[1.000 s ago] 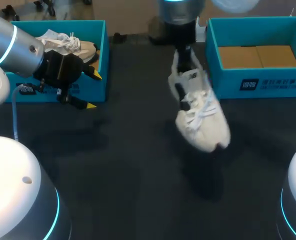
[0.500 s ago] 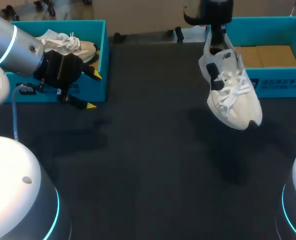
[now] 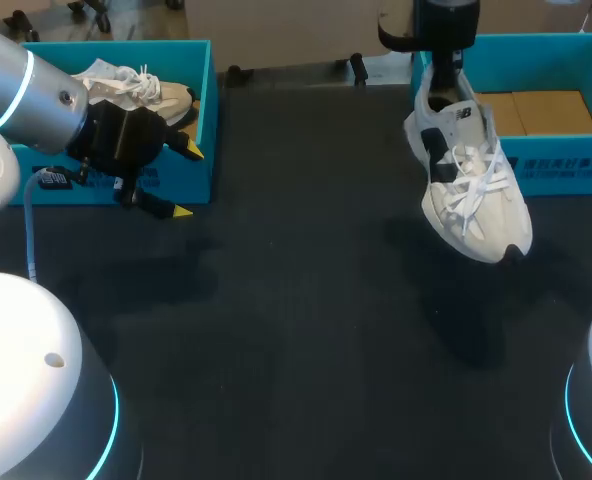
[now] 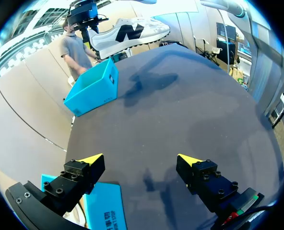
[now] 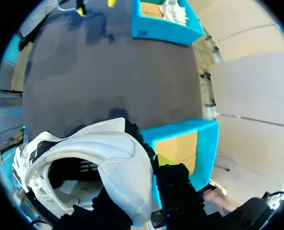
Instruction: Take the shoe out of the shoebox, open the shoe tongue, remove and reinsert the insole, then place the shoe into the shoebox
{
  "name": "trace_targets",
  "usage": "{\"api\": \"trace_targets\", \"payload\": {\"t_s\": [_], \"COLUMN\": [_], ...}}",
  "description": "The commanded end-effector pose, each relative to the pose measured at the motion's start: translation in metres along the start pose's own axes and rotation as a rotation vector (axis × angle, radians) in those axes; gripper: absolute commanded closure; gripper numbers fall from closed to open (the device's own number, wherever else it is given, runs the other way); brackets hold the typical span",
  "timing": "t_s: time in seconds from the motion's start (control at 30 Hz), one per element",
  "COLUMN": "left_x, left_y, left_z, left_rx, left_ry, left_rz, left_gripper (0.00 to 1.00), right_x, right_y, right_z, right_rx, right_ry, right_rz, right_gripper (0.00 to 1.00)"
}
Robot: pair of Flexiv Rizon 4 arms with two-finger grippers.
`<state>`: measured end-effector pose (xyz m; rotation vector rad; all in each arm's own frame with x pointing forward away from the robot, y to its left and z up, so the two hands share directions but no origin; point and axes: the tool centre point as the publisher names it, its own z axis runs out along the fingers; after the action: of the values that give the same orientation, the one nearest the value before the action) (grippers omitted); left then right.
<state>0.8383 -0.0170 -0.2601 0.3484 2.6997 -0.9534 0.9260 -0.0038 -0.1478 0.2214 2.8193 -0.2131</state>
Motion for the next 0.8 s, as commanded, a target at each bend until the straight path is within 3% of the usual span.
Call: {"api": "trace_targets", "payload": {"t_s": [0.03,0.17,0.43,0.7,0.8], "left_x": [0.0,0.0,0.0,0.0,0.0], "left_y": [0.0,0.0,0.0,0.0,0.0], "left_z": [0.0,0.0,0.0,0.0,0.0], "left_rx": [-0.003,-0.003,-0.003,-0.003,-0.003], "left_ry": [0.001,0.001,0.001,0.001,0.001], "left_rz": [0.001,0.001,0.001,0.001,0.001], "left_gripper": [0.0,0.0,0.0,0.0,0.0], "right_x": [-0.019,-0.032,-0.063,-0.093,-0.109], "right_y": [-0.017,-0.039,-0.083,-0.127,-0.14], "right_z": [0.002,0.011,0.026,0.039,0.042], "right_rx": [0.018,0.061,0.072,0.046,0.076], "right_ry": [0.005,0.029,0.079,0.068,0.055], "right_rz": [0.023,0.032,0.057,0.094,0.089], "right_gripper": [1.0,1.0,1.0,1.0,1.0]}}
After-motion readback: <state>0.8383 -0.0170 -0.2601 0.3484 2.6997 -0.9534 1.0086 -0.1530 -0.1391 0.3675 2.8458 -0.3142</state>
